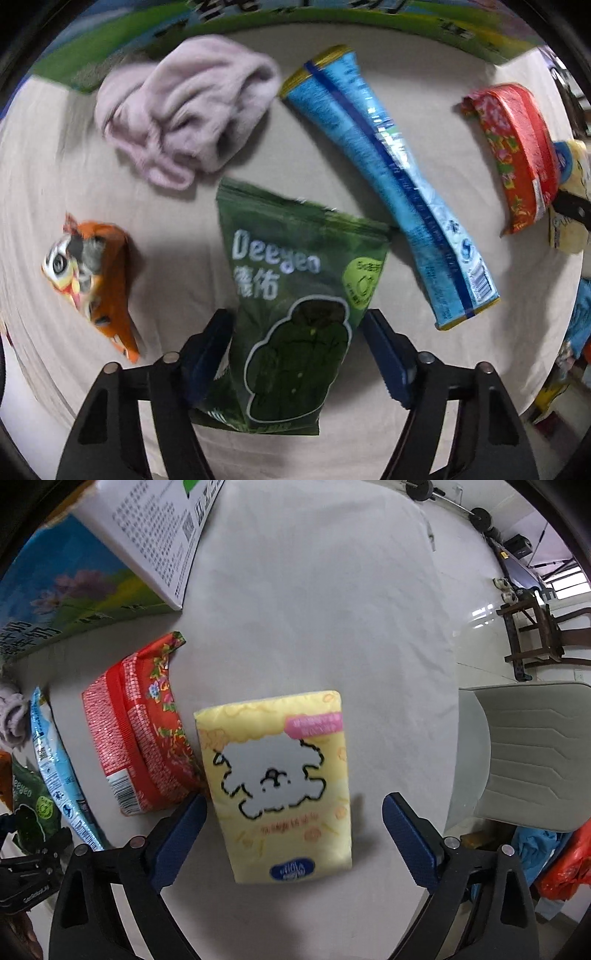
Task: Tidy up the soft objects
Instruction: 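Grasp the green Deeyeo pack with left tool while right tool grasps yellow tissue pack, then carry green pack with left tool while right tool carries tissue pack into box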
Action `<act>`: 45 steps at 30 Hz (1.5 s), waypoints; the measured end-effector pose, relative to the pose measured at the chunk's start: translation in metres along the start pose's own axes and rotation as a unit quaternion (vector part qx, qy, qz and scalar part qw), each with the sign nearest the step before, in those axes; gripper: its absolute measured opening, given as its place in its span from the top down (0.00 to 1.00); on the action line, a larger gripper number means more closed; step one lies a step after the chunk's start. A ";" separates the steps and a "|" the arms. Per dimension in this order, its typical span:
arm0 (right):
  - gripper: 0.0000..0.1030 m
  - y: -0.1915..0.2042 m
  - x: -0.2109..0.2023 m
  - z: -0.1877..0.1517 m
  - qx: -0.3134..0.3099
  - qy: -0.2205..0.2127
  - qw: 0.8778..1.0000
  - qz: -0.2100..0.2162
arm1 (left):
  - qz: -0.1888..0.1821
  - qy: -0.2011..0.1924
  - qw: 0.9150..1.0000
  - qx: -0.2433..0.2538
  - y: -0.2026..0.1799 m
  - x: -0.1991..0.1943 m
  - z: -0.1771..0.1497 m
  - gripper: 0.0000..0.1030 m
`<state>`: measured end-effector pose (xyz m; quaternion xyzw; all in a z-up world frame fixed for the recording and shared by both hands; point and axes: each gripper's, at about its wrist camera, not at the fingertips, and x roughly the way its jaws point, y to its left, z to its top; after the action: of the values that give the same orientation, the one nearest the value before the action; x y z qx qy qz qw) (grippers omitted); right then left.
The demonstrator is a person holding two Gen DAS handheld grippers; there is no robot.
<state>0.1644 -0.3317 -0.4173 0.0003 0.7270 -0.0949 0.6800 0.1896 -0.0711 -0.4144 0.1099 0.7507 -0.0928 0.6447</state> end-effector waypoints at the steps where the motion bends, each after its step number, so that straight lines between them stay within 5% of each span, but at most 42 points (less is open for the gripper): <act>1: 0.07 0.001 0.004 0.001 -0.001 0.004 1.000 0.002 | 0.000 -0.002 1.000 0.001 0.000 -0.002 0.001 0.39; 4: 0.14 0.001 0.012 0.004 0.002 0.017 1.000 0.009 | -0.001 -0.005 1.000 -0.002 0.005 -0.009 0.002 0.55; 8: 0.32 -0.002 0.025 0.005 0.006 0.035 0.999 0.012 | -0.014 -0.006 1.000 -0.024 0.020 -0.020 0.004 0.59; 17: 0.36 -0.009 0.021 -0.013 0.027 0.069 0.997 0.037 | -0.080 0.012 0.987 -0.139 0.067 -0.021 -0.020 0.61; 22: 0.36 -0.004 0.028 -0.035 0.028 0.080 0.995 0.043 | -0.075 0.016 0.988 -0.133 0.075 -0.015 -0.034 0.60; 32: 0.36 -0.009 0.033 -0.048 0.035 0.072 0.996 0.038 | -0.044 -0.006 0.993 -0.110 0.033 -0.018 -0.049 0.65; 45: 0.37 -0.012 -0.045 -0.119 0.019 0.011 0.997 0.076 | -0.039 -0.109 0.988 -0.101 -0.009 -0.123 -0.083 0.66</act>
<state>0.0486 -0.3215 -0.3639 0.0694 0.7304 -0.0570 0.6771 0.1266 -0.0622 -0.2802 0.0038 0.6852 -0.0525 0.7264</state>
